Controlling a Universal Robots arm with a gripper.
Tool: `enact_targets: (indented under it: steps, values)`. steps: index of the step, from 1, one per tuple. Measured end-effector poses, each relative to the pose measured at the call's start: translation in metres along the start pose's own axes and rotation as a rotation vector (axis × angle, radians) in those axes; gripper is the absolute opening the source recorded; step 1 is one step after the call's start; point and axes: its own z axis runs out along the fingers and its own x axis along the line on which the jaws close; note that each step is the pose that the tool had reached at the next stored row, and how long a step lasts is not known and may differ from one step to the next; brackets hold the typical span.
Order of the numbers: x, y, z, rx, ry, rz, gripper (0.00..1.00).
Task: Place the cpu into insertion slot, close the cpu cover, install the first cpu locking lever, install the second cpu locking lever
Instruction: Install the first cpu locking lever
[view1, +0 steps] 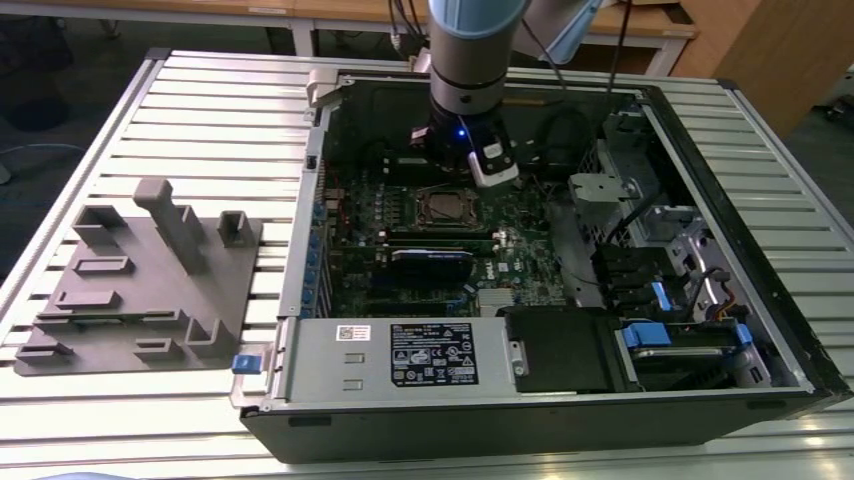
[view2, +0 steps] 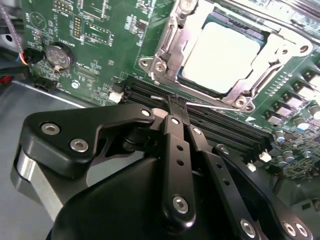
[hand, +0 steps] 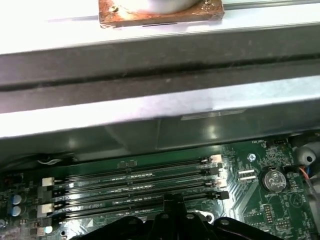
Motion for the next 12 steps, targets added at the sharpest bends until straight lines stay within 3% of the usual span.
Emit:
enact_targets:
  steps: [4, 12]
  values:
    - [0.0053, -0.0005, -0.0004, 0.0004, -0.0016, 0.005, 0.11]
    - [0.0063, 0.0033, 0.0005, 0.0013, -0.0049, 0.017, 0.11]
